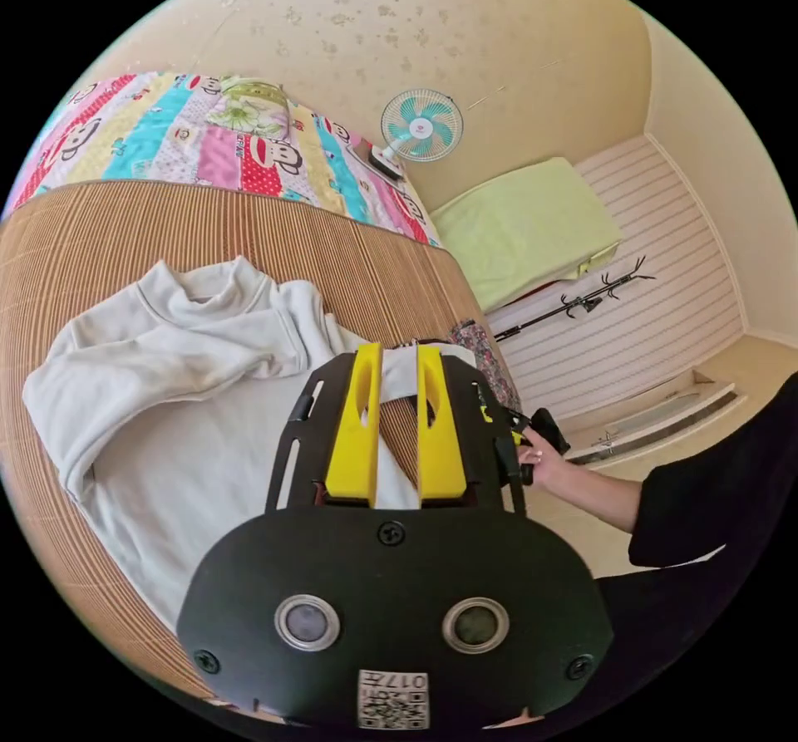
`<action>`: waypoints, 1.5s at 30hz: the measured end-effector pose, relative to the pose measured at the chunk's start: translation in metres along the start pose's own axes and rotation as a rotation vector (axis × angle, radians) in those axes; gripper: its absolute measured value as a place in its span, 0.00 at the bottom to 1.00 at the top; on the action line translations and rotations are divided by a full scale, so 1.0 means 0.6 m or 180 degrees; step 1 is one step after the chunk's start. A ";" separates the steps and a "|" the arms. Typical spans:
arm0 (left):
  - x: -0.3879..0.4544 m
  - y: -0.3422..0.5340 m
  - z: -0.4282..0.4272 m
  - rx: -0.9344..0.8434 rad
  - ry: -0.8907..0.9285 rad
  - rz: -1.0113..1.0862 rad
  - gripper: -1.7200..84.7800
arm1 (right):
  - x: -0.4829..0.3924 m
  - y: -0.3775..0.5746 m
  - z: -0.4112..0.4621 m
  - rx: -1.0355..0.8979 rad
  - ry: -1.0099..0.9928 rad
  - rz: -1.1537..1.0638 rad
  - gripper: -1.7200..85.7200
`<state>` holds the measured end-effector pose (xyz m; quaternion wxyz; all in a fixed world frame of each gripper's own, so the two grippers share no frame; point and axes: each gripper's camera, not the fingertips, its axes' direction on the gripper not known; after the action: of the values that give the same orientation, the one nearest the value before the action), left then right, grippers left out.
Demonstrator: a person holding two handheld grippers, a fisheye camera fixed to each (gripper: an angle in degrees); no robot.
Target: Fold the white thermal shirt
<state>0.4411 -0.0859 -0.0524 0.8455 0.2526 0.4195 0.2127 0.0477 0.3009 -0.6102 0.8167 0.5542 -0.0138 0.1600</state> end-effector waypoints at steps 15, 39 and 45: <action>-0.076 0.193 -0.110 -0.0933 -0.0578 -0.0695 0.09 | 0.017 -0.099 -0.060 0.1133 -0.1166 -0.0100 0.06; -0.291 0.510 -0.340 -0.1473 -0.0584 -0.1816 0.15 | 0.032 0.409 0.339 -0.2492 0.1622 -0.1958 0.11; -0.373 0.518 -0.319 -0.1958 -0.0405 -0.1748 0.19 | 0.114 0.379 0.217 -0.2471 0.2720 -0.1729 0.16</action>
<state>0.1139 0.0765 0.1709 0.9311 -0.1204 0.3352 0.0788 0.0700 0.2755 -0.3415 0.9030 0.0890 0.3972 0.1375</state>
